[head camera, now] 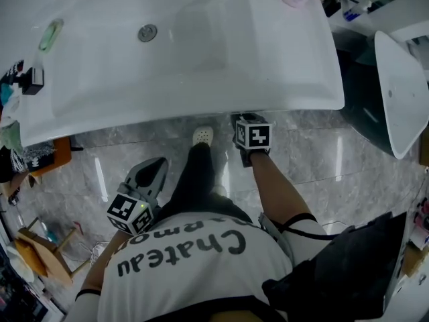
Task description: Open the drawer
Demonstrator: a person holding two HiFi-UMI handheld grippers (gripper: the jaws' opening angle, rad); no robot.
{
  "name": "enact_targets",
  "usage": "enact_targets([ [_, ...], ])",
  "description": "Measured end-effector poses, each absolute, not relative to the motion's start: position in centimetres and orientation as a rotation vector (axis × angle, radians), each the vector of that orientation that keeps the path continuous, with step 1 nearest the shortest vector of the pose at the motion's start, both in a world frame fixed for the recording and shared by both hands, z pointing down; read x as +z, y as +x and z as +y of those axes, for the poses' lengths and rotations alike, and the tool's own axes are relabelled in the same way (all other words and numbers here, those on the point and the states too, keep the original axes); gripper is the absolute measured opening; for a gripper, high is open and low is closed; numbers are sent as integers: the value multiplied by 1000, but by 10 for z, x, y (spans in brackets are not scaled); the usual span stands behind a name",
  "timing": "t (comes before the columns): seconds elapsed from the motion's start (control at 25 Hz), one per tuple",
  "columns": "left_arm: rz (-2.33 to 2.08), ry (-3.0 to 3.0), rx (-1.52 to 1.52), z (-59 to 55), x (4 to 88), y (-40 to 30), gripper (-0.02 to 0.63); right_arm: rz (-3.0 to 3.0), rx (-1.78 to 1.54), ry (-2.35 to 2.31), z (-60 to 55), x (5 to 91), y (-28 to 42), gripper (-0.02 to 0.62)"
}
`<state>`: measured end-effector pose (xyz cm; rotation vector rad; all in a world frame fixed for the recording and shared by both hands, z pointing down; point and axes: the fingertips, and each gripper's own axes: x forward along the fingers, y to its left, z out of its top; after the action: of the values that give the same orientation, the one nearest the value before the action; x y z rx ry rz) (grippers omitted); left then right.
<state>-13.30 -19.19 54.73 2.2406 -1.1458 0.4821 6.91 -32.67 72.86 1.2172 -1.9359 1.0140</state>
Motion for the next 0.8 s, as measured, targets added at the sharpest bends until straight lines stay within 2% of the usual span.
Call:
enact_targets([
  [0.8, -1115, 2305, 481, -173, 539, -104, 8, -1896, 1101, 1042, -255, 733, 78, 141],
])
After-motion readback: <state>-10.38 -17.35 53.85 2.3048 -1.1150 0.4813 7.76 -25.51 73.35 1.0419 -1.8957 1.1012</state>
